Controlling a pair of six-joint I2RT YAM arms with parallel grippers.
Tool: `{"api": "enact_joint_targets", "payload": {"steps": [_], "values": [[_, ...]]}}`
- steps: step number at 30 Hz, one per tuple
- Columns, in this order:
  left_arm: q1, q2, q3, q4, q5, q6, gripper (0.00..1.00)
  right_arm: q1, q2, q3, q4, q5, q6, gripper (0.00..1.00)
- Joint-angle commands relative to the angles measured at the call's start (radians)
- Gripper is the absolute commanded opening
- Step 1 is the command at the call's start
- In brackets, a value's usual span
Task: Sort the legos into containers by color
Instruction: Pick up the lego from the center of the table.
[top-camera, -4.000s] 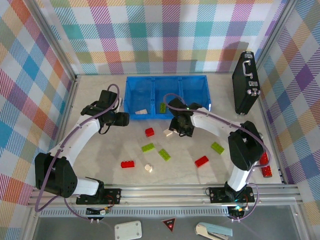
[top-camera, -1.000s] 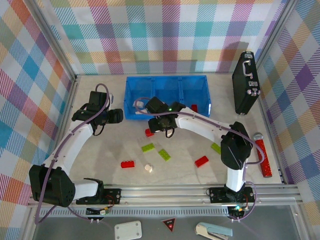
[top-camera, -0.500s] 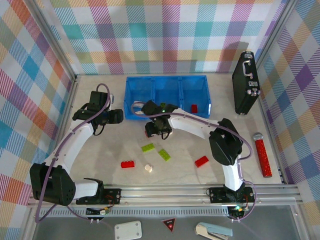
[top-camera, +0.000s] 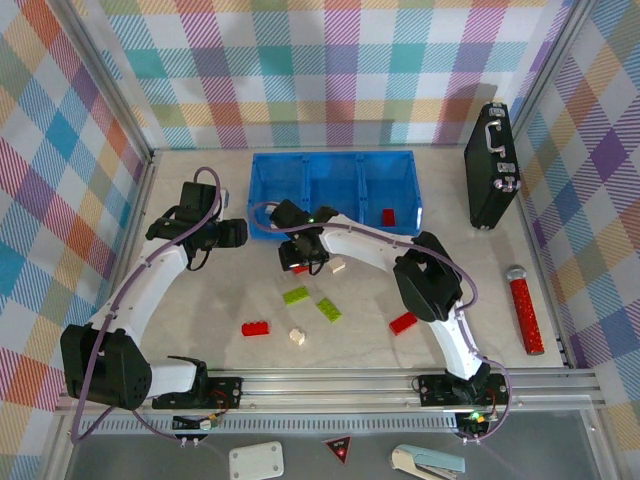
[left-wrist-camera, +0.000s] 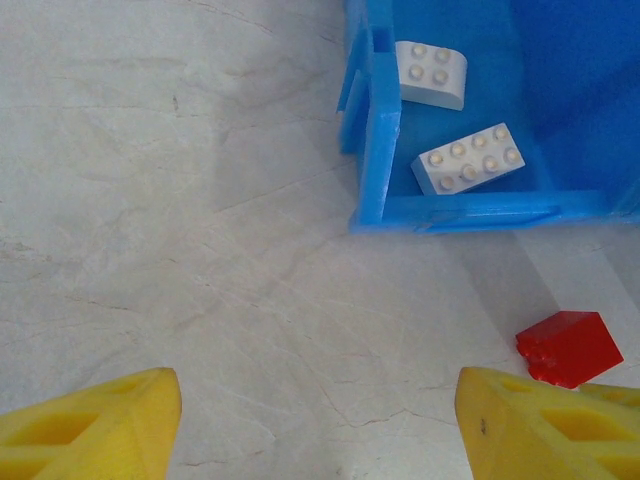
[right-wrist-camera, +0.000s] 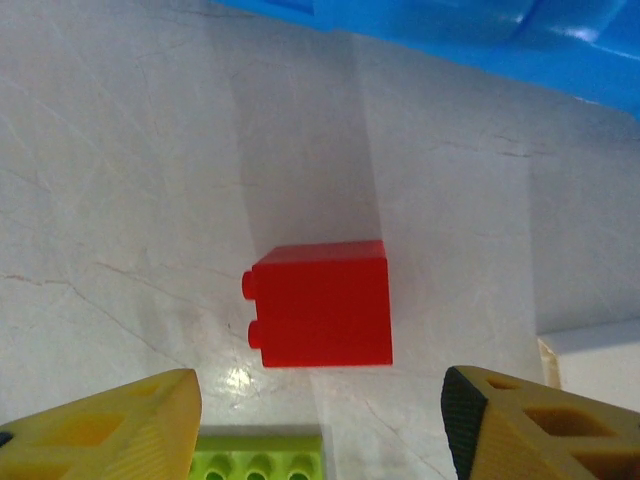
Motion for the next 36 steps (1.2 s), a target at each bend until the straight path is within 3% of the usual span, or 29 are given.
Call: {"api": "enact_joint_targets", "payload": {"steps": [1, 16, 36], "values": [[0.012, -0.005, 0.017, -0.008, 0.014, 0.001, 0.73, 0.008, 0.041, 0.041, -0.004, 0.019, 0.022, 0.66], [0.013, -0.002, 0.02, -0.008, 0.015, 0.003, 0.73, 0.008, 0.139, 0.102, -0.009, 0.028, 0.026, 0.56], [0.013, 0.001, 0.021, -0.009, 0.008, 0.007, 0.73, 0.008, 0.071, 0.092, -0.039, 0.04, 0.029, 0.46]]}}
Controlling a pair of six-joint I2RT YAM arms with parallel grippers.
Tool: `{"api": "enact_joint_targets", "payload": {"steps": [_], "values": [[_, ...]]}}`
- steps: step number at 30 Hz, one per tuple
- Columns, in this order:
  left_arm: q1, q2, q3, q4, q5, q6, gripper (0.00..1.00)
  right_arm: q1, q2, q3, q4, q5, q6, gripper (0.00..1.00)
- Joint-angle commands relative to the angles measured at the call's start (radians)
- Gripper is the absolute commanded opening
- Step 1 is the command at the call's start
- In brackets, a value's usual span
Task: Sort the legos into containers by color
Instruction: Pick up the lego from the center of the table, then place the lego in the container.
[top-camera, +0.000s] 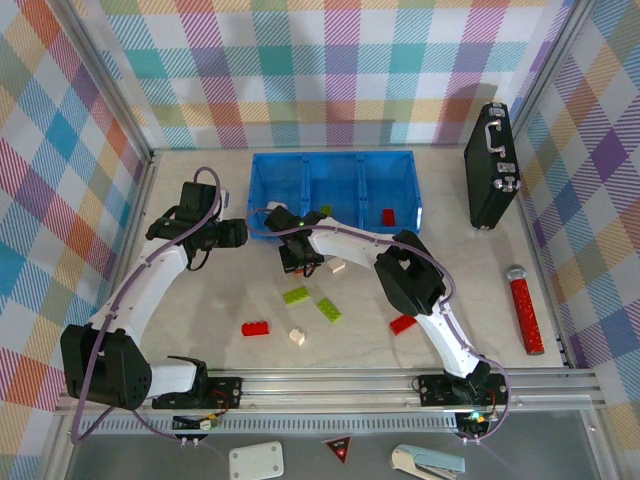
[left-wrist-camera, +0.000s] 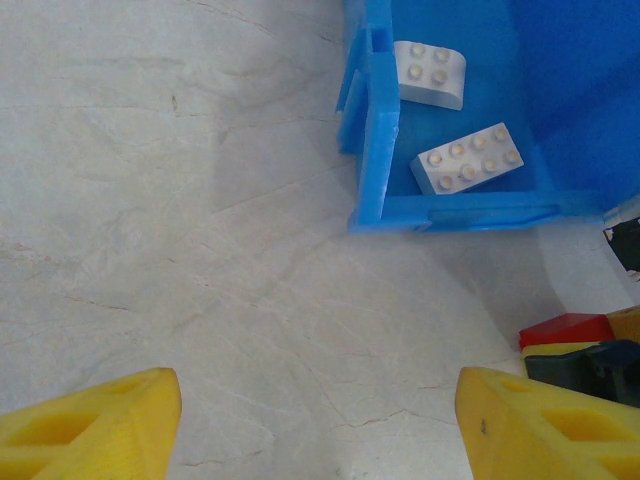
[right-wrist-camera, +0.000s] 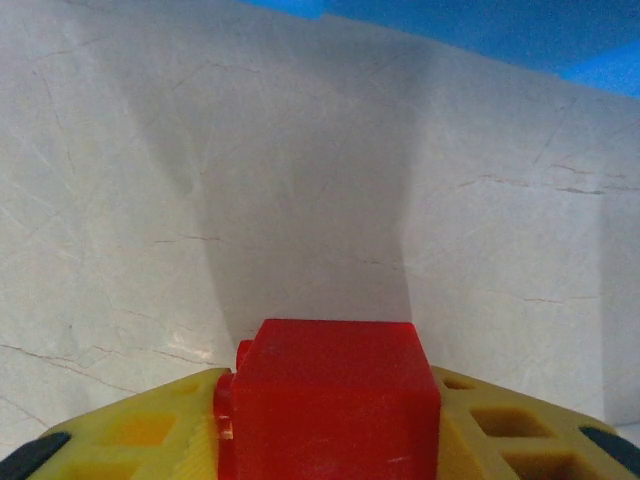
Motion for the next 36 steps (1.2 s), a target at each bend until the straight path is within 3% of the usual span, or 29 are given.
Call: {"api": "enact_joint_targets", "payload": {"steps": [1, 10, 18, 29, 36], "values": [[0.013, 0.003, 0.021, -0.008, 0.005, 0.008, 0.73, 0.008, -0.064, 0.02, -0.04, 0.018, 0.01, 0.46], [0.013, 0.006, 0.023, -0.01, 0.001, 0.01, 0.73, -0.006, -0.161, -0.018, -0.099, 0.053, 0.01, 0.46], [0.012, 0.01, 0.024, -0.01, 0.005, 0.011, 0.73, -0.072, -0.316, -0.178, -0.099, 0.068, -0.006, 0.46], [0.013, 0.021, 0.027, -0.017, 0.01, 0.013, 0.72, -0.259, -0.528, -0.385, -0.065, 0.015, -0.049, 0.46], [0.013, 0.013, 0.023, -0.016, 0.008, 0.017, 0.72, -0.404, -0.542, -0.376, -0.053, -0.051, -0.127, 0.46]]}}
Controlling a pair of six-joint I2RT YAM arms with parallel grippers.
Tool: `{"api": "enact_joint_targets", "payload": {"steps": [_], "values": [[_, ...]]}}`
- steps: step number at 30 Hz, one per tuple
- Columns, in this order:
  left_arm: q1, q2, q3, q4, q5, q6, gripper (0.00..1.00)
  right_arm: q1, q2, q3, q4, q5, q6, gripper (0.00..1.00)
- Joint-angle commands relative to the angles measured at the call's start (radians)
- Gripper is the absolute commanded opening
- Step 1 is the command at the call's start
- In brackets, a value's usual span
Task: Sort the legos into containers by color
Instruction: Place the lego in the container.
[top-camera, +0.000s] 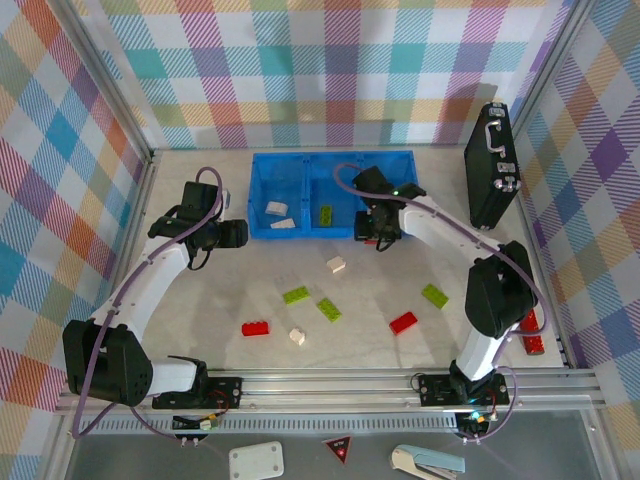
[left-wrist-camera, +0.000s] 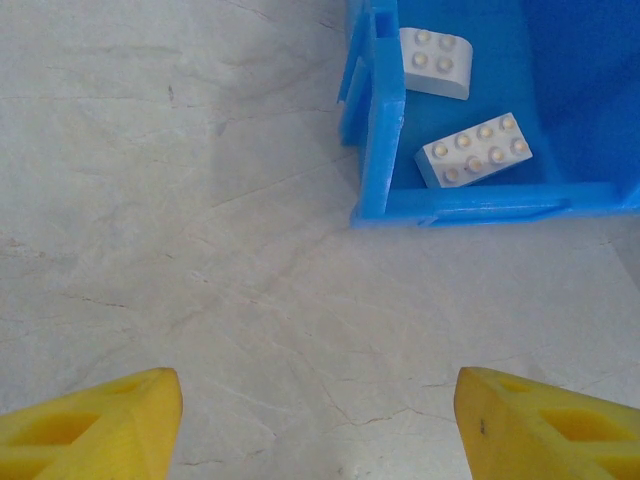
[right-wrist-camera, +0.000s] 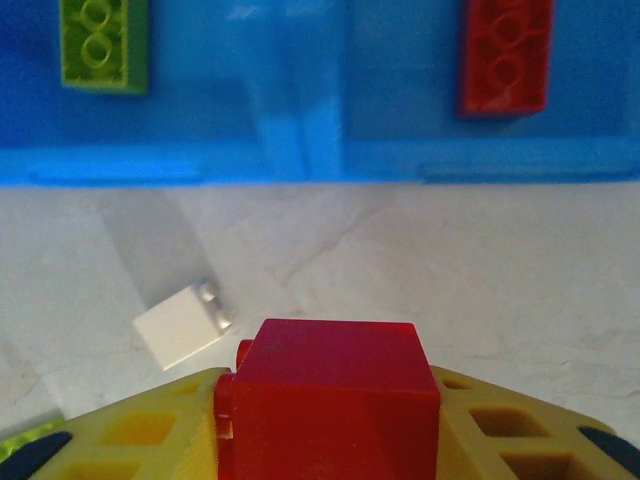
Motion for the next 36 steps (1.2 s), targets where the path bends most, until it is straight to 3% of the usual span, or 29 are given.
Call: {"api": "enact_joint_targets", "payload": {"steps": [1, 17, 36], "values": [[0.013, -0.007, 0.023, -0.015, 0.008, 0.014, 0.72, -0.057, -0.01, 0.021, 0.004, -0.051, -0.066, 0.46], [0.013, -0.012, 0.019, -0.015, 0.001, 0.026, 0.73, -0.236, 0.23, 0.27, 0.006, -0.223, -0.128, 0.45], [0.013, 0.011, 0.025, -0.022, -0.005, 0.029, 0.73, -0.272, 0.448, 0.382, 0.031, -0.322, -0.113, 0.46]]}}
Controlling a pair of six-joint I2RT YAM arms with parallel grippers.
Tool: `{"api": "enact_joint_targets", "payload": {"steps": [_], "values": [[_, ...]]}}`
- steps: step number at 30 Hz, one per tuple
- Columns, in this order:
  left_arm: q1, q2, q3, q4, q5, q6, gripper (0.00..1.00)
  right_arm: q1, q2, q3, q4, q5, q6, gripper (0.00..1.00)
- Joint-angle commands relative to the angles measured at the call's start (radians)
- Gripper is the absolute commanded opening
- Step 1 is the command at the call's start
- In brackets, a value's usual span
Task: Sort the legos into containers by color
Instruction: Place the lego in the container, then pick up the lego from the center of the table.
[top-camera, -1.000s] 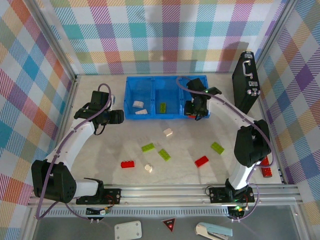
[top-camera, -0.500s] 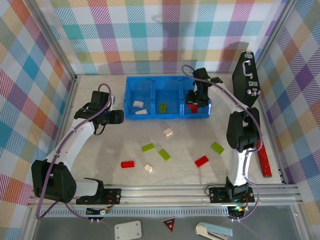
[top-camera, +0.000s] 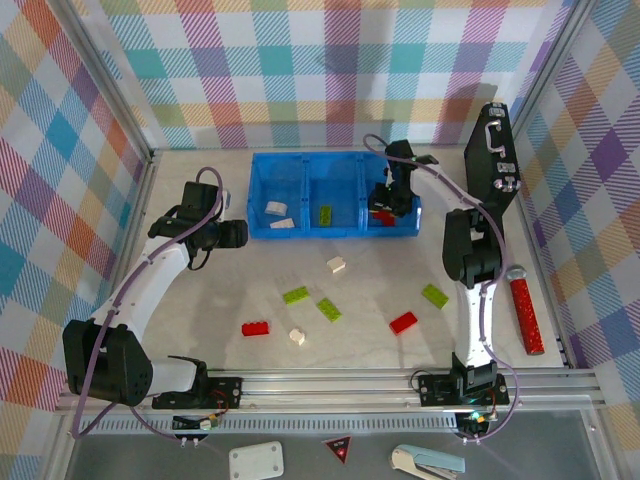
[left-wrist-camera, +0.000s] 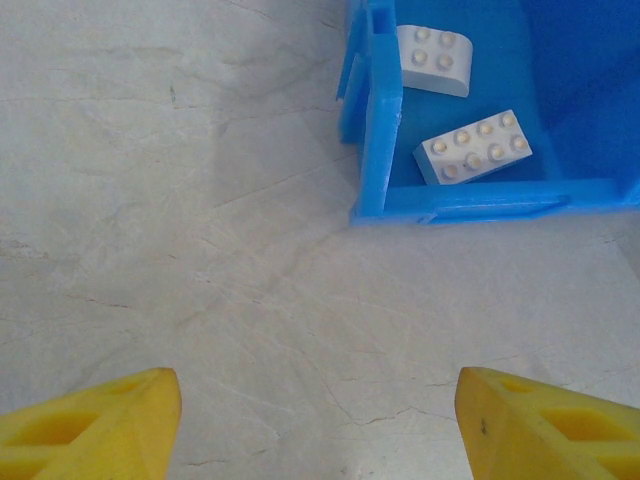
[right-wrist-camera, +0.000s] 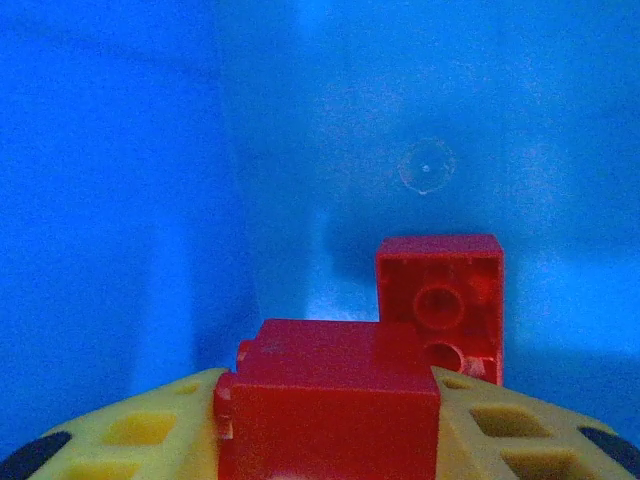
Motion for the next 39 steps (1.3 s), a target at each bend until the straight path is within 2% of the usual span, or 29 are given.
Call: {"api": "enact_joint_targets", "payload": {"steps": [1, 16, 28, 39], "values": [[0.013, 0.01, 0.025, -0.021, -0.003, 0.021, 0.73, -0.004, 0.02, 0.026, 0.007, -0.047, 0.005, 0.47], [0.012, 0.01, 0.027, -0.022, 0.002, 0.02, 0.73, -0.007, -0.047, -0.002, 0.013, -0.063, 0.012, 0.57], [0.013, 0.006, 0.025, -0.023, 0.007, 0.016, 0.73, -0.007, -0.181, -0.082, 0.012, -0.062, 0.015, 0.56], [0.004, 0.007, 0.021, -0.039, 0.06, -0.022, 0.72, -0.002, -0.39, -0.281, 0.035, -0.072, 0.038, 0.54]]}}
